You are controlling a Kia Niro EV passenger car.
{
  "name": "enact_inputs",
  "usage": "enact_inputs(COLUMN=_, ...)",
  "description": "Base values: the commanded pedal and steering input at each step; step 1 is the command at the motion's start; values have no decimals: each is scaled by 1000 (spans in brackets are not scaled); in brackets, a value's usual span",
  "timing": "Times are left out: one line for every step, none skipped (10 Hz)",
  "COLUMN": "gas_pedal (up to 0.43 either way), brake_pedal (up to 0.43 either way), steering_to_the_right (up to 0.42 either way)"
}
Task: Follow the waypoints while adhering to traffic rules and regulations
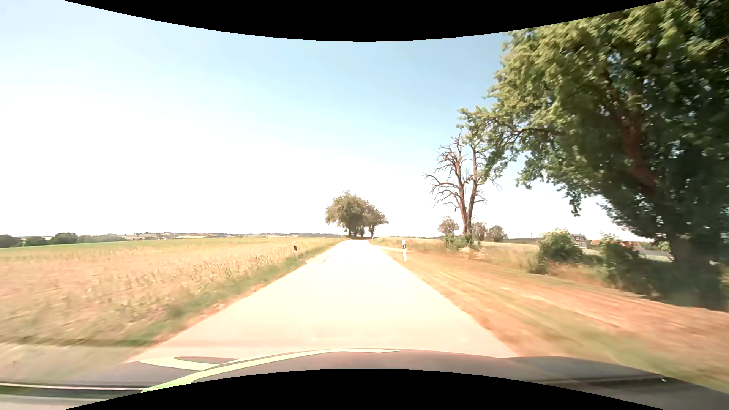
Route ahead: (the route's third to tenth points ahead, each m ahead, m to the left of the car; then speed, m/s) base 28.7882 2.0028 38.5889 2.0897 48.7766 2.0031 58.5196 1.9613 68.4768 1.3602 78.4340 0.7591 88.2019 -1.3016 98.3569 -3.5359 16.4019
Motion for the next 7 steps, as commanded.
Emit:
enact_inputs(gas_pedal=220, brake_pedal=0, steering_to_the_right=-8)
enact_inputs(gas_pedal=209, brake_pedal=0, steering_to_the_right=-8)
enact_inputs(gas_pedal=209, brake_pedal=0, steering_to_the_right=-8)
enact_inputs(gas_pedal=197, brake_pedal=0, steering_to_the_right=-8)
enact_inputs(gas_pedal=177, brake_pedal=0, steering_to_the_right=-7)
enact_inputs(gas_pedal=169, brake_pedal=0, steering_to_the_right=-6)
enact_inputs(gas_pedal=157, brake_pedal=0, steering_to_the_right=-4)
